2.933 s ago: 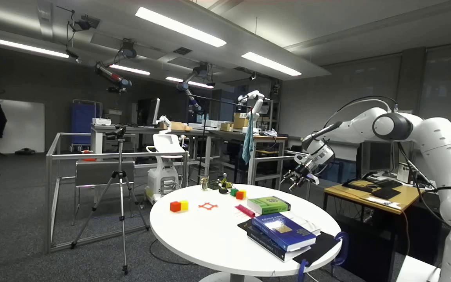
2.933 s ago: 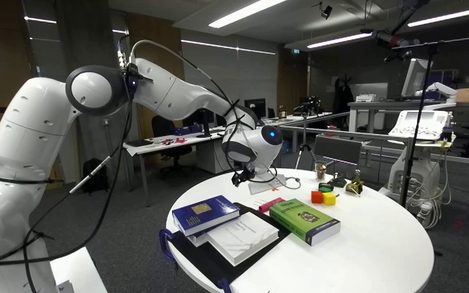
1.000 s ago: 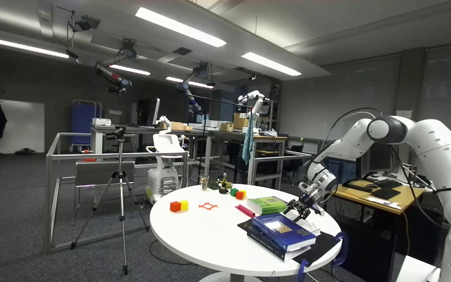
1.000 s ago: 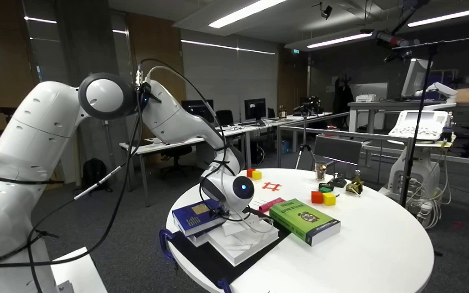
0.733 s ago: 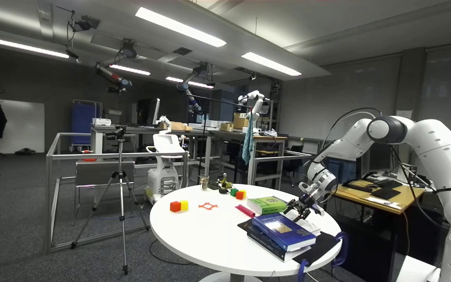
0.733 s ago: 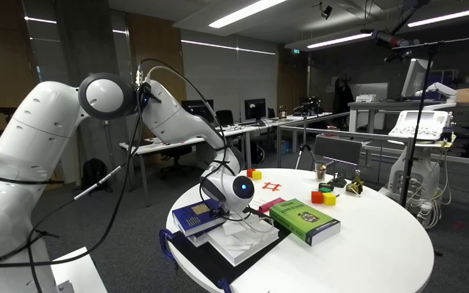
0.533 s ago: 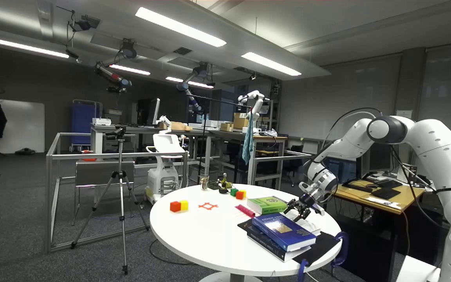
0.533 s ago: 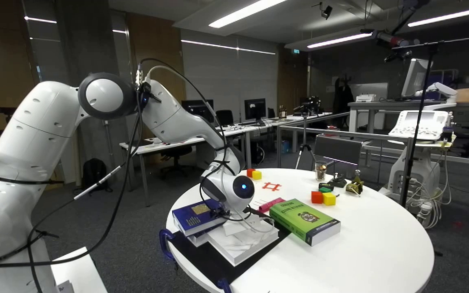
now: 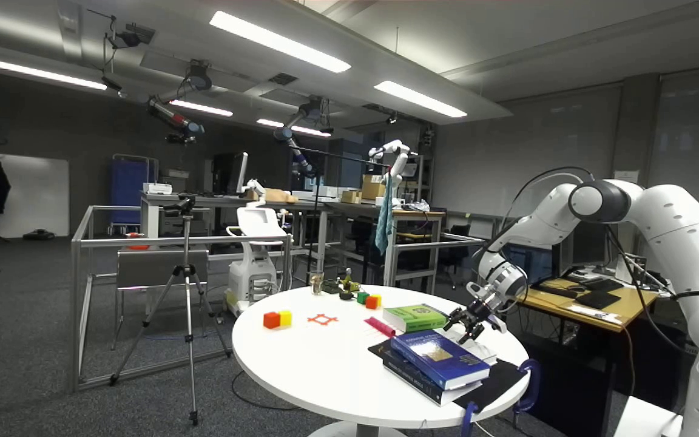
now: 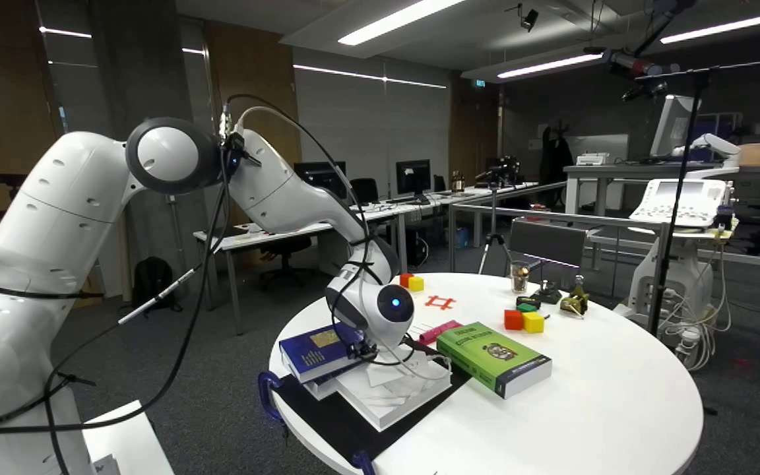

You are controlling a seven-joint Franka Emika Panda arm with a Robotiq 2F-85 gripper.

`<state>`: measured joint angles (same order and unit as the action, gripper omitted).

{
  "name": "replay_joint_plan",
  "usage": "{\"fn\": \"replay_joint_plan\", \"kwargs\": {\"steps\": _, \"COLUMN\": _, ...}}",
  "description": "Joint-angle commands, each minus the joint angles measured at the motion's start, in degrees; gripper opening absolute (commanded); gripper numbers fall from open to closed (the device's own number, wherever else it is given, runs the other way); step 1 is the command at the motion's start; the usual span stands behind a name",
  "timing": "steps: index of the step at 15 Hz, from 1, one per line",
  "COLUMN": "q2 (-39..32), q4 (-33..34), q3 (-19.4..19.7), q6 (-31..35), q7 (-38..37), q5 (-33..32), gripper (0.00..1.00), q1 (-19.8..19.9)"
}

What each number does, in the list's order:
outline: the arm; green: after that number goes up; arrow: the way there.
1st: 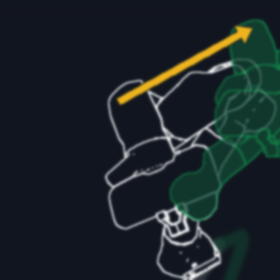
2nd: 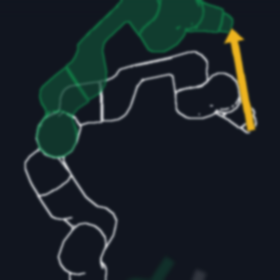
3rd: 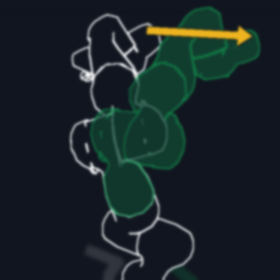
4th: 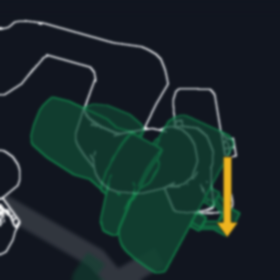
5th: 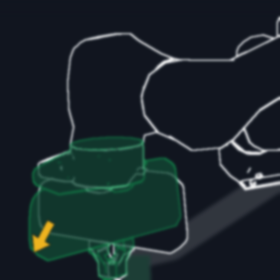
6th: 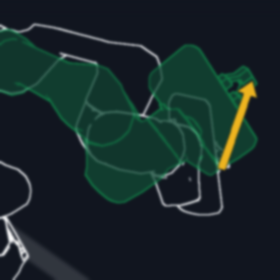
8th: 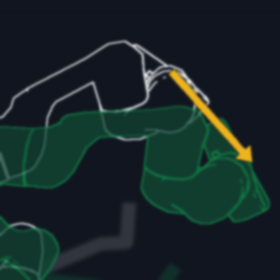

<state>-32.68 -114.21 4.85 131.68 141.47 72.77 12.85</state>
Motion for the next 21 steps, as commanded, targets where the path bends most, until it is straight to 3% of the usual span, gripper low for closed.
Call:
{"fn": "replay_joint_plan", "kwargs": {"steps": 1, "q2": 0.4, "q4": -0.9, "q3": -0.1, "q6": 1.6, "q7": 1.8, "q5": 1.1, "gripper": 1.0, "q1": -0.7}}
{"fn": "replay_joint_plan", "kwargs": {"steps": 9, "q2": -1.5, "q4": -0.2, "q3": -0.1, "q6": 1.4, "q7": -0.5, "q5": 0.1, "gripper": 1.0, "q1": -2.2}}
{"fn": "replay_joint_plan", "kwargs": {"steps": 21, "q2": -3.3, "q4": 4.0, "q3": -1.8, "q6": -0.4, "q7": 1.8, "q5": -1.5, "gripper": 1.0, "q1": -3.3}}
